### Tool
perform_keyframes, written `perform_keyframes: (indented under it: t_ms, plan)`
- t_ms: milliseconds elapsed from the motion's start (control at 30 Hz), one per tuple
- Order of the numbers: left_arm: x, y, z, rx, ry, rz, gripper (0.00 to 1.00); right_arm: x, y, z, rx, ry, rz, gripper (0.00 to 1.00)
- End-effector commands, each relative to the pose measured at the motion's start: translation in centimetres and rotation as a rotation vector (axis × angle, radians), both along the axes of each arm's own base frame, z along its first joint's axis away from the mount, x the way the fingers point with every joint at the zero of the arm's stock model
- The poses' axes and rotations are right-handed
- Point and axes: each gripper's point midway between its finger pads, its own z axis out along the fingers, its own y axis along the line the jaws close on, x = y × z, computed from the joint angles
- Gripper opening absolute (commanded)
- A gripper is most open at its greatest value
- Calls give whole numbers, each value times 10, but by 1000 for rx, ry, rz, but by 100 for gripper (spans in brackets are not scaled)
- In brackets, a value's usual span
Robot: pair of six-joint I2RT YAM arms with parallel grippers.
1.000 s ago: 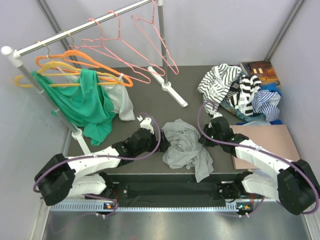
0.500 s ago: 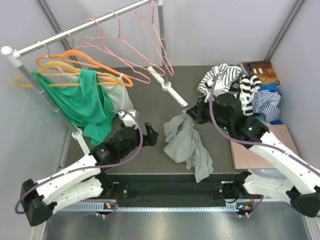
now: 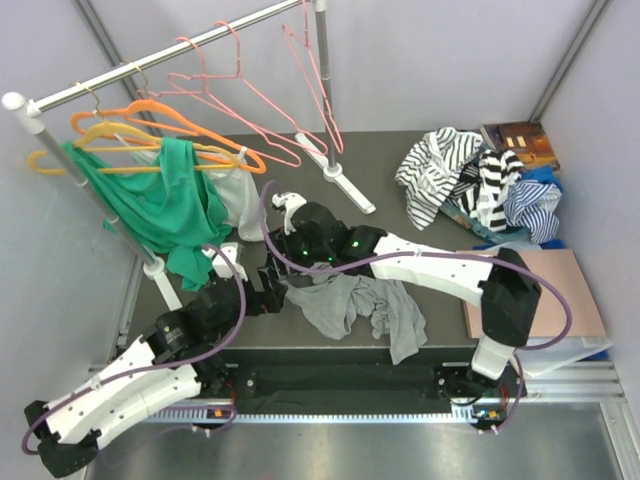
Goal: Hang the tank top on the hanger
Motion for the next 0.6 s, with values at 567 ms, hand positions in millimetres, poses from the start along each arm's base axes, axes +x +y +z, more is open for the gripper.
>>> perform_keyframes:
  t_ms: [567]
  plan:
    - [84,18,-65,162,82,232,95,14,-142,-79,-113,87,-307,75]
